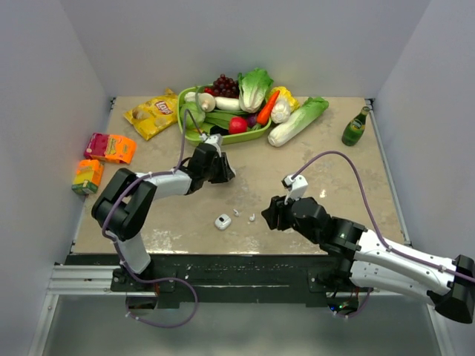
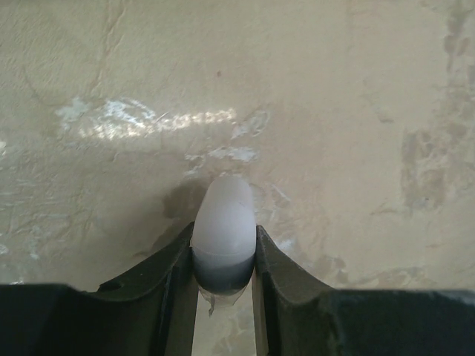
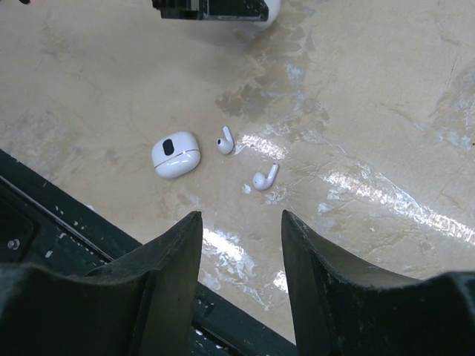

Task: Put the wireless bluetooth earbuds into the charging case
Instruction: Place the charging case at the center of the board.

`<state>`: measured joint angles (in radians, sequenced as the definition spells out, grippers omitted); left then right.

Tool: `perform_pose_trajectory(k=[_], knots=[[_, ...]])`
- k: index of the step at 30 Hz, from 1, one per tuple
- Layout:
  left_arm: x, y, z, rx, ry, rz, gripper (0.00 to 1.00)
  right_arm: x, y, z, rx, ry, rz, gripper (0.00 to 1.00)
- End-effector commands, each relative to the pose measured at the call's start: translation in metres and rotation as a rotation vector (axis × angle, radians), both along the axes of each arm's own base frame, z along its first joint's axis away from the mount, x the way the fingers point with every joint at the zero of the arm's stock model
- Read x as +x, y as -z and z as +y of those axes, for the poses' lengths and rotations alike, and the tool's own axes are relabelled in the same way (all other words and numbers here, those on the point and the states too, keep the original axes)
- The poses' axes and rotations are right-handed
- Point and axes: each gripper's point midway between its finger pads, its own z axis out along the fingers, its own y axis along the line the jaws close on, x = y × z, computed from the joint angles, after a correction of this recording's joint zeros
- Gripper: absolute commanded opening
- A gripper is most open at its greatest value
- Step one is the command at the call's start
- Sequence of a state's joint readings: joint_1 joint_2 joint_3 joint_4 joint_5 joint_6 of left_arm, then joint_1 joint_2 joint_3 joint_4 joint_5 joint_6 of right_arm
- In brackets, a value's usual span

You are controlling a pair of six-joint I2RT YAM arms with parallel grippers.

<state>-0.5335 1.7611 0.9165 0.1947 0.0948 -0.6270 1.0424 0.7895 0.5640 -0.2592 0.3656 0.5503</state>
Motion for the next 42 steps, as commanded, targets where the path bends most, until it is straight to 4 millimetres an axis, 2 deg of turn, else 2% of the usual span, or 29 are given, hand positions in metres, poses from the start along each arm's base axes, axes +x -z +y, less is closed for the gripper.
perform_pose_trajectory(k=[1,3,4,9,11,13,15,16,17,19,20,23,24,25,26,27,28,29,30,31,33,34,35,37,38,40,41,42], knots=[[0.005,0.015,0.009,0.035,-0.072,0.038,0.08,0.001,-0.015,0.007,0.063,-0.009,-0.022,0.51],[0.004,0.024,0.010,0.049,-0.075,0.052,0.16,0.001,-0.015,0.008,0.056,-0.013,-0.016,0.51],[0.003,0.028,0.012,0.057,-0.077,0.060,0.24,0.000,-0.014,0.008,0.050,-0.015,-0.014,0.51],[0.002,0.032,0.018,0.067,-0.079,0.084,0.36,-0.001,-0.013,0.009,0.040,-0.037,-0.017,0.52],[0.006,0.030,0.026,0.086,-0.101,0.089,0.45,-0.001,-0.012,0.009,0.035,-0.039,-0.015,0.53],[0.005,0.025,0.038,0.102,-0.130,0.096,0.55,-0.001,-0.010,0.007,0.025,-0.034,-0.013,0.54],[0.008,0.011,0.053,0.122,-0.176,0.062,0.61,-0.001,-0.006,0.005,0.011,-0.025,-0.010,0.55],[0.006,0.010,0.062,0.129,-0.192,0.062,0.83,-0.001,-0.006,0.004,0.008,-0.021,-0.010,0.56],[0.006,0.005,0.067,0.132,-0.202,0.050,0.91,0.000,-0.005,0.004,0.006,-0.020,-0.010,0.56],[0.006,-0.008,0.080,0.140,-0.232,0.029,0.93,0.001,-0.006,0.003,0.005,-0.016,-0.015,0.58],[0.009,-0.023,0.082,0.131,-0.242,-0.008,1.00,0.002,-0.006,0.003,0.002,-0.012,-0.017,0.58],[-0.002,-0.031,0.100,0.183,-0.292,-0.002,1.00,0.008,-0.009,0.000,0.006,0.031,-0.036,0.58],[-0.003,-0.047,0.107,0.169,-0.335,-0.038,1.00,0.010,-0.006,0.000,0.011,0.046,-0.035,0.59],[-0.013,-0.039,0.114,0.166,-0.369,-0.029,1.00,0.011,-0.005,0.001,0.036,0.066,-0.023,0.59],[-0.018,-0.040,0.119,0.137,-0.408,-0.041,1.00,0.010,-0.004,0.002,0.053,0.065,-0.022,0.59],[-0.015,-0.066,0.119,-0.006,-0.497,-0.108,1.00,0.011,-0.003,0.007,0.088,0.053,-0.036,0.58],[-0.034,-0.043,0.125,-0.037,-0.516,-0.065,1.00,0.010,-0.006,0.009,0.124,0.042,-0.047,0.58],[-0.040,-0.055,0.121,-0.125,-0.514,-0.092,1.00,0.005,-0.005,0.016,0.148,0.002,-0.041,0.58],[-0.046,-0.061,0.108,-0.192,-0.447,-0.107,1.00,0.003,-0.006,0.020,0.168,-0.020,-0.047,0.57],[-0.060,-0.046,0.107,-0.192,-0.412,-0.087,1.00,0.002,-0.003,0.021,0.156,-0.038,-0.047,0.57],[-0.072,-0.061,0.094,-0.278,-0.315,-0.149,1.00,-0.003,-0.001,0.028,0.146,-0.079,-0.026,0.54],[-0.085,-0.049,0.093,-0.272,-0.298,-0.137,1.00,-0.003,0.007,0.031,0.107,-0.102,-0.017,0.53],[-0.091,-0.051,0.095,-0.274,-0.300,-0.145,0.99,-0.007,0.010,0.037,0.096,-0.140,-0.006,0.47],[-0.097,-0.047,0.100,-0.225,-0.306,-0.159,0.90,-0.019,0.014,0.056,0.129,-0.247,0.021,0.36],[-0.101,-0.043,0.105,-0.195,-0.315,-0.154,0.87,-0.021,0.029,0.061,0.111,-0.263,0.054,0.23],[-0.105,-0.039,0.110,-0.173,-0.327,-0.159,0.76,-0.024,0.036,0.073,0.136,-0.293,0.079,0.13],[-0.107,-0.040,0.112,-0.175,-0.332,-0.163,0.74,-0.026,0.051,0.080,0.102,-0.301,0.111,0.06],[-0.110,-0.034,0.115,-0.163,-0.341,-0.159,0.68,-0.025,0.052,0.086,0.110,-0.301,0.116,0.02]])
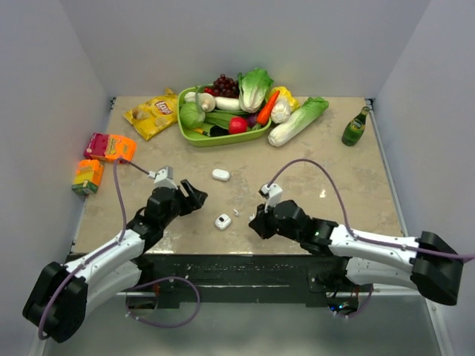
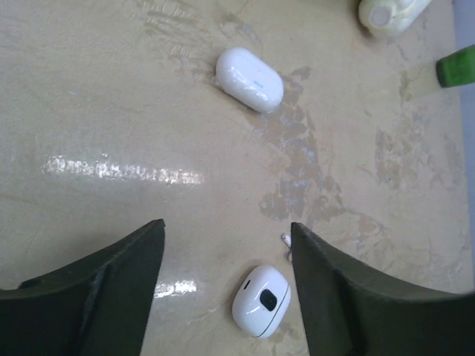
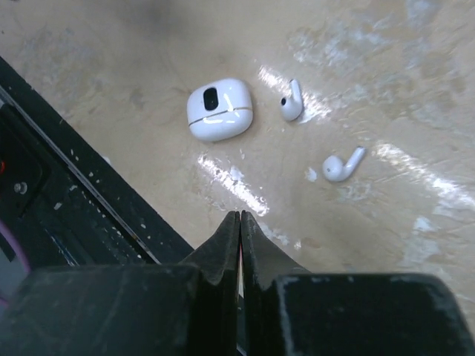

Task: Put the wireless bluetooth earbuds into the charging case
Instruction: Place the charging case at the center of the board, then adjust the charging case at the center of the board.

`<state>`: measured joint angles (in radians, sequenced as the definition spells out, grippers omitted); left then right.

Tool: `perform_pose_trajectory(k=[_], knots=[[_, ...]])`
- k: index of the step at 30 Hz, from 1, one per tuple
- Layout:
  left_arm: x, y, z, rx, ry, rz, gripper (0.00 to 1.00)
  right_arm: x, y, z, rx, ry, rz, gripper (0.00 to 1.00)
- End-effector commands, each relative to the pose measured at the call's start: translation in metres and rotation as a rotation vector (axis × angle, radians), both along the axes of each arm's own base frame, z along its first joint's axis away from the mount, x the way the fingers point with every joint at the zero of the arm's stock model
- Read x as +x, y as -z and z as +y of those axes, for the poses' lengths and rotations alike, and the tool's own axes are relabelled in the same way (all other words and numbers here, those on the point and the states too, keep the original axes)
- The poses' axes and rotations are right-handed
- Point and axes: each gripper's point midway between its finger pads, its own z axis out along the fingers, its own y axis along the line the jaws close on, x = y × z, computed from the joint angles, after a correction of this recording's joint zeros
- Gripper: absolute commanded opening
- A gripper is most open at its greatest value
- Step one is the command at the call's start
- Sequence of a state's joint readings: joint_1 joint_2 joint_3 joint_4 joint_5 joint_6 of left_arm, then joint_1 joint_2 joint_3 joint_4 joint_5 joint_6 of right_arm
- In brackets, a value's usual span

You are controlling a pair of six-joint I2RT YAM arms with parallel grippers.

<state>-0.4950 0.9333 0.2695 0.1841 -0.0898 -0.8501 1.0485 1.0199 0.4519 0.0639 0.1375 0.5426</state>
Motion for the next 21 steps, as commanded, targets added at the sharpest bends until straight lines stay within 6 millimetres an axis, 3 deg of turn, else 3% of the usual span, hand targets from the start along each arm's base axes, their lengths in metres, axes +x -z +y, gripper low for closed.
perform_pose_trajectory(k=[1,6,9,13,21], knots=[[-0.002,-0.005,0.009,0.005,-0.034,-0.054,0.66,-0.007,0.002,0.038,0.069,-0.090,0.026,0.00],[-0.013,0.007,0.017,0.005,-0.053,-0.047,0.56,-0.003,0.031,0.061,0.003,-0.081,0.073,0.00],[-0.018,0.011,0.020,0.017,-0.045,-0.046,0.52,0.001,0.035,0.072,0.013,-0.085,0.078,0.00],[-0.021,0.014,0.022,0.028,-0.041,-0.047,0.52,0.011,0.056,0.078,-0.048,-0.054,0.092,0.00],[-0.028,0.022,0.027,0.055,-0.044,-0.016,0.61,0.029,0.075,0.083,-0.149,0.011,0.089,0.00]])
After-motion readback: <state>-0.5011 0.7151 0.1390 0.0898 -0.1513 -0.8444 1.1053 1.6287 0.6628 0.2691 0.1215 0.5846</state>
